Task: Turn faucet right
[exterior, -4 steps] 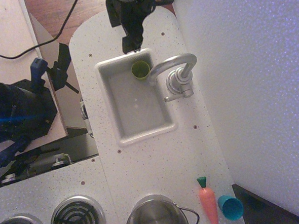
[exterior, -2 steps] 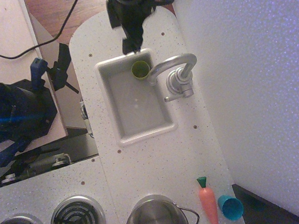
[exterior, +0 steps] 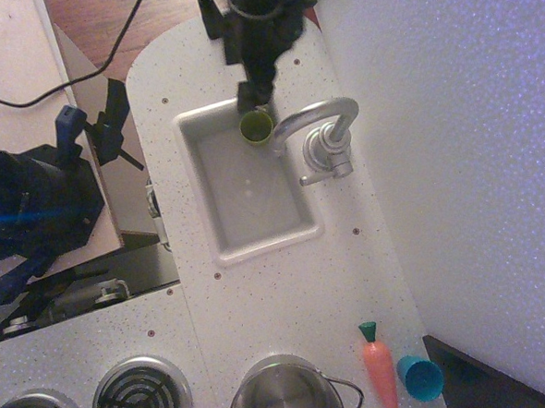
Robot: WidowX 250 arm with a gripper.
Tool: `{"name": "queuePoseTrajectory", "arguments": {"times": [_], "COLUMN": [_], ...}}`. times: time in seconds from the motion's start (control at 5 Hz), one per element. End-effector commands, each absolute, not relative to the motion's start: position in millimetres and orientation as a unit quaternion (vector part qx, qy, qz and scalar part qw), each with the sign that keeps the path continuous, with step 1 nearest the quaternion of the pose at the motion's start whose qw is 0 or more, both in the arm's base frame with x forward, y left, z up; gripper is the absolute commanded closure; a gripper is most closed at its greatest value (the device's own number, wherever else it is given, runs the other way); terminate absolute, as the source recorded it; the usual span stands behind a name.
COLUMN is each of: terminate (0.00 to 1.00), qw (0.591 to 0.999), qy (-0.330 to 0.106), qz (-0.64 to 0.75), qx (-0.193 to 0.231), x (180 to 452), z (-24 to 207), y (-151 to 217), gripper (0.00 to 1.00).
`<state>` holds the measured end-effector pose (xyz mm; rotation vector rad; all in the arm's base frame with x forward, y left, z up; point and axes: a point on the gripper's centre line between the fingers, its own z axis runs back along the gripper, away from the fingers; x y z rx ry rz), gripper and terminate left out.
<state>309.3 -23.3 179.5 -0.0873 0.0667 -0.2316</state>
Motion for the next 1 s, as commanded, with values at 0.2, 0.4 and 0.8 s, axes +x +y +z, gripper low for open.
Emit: {"name": "queuePoseTrajectory", "arguments": {"times": [0.2,0.4,0.8], "terminate": [0.0,0.0,0.0], "qw": [0.984,0.976,0.92], "qy": [0.014,0.06,0.014], "qz": [-0.16,-0.152,-0.213], "qx": [-0.078,-0.144,-0.328], "x": [317.9,318.8,317.7], "z": [199.0,197.6,194.3], "y": [-26.1,-22.9,-24.6], "gripper": [0.0,0.0,0.0]}}
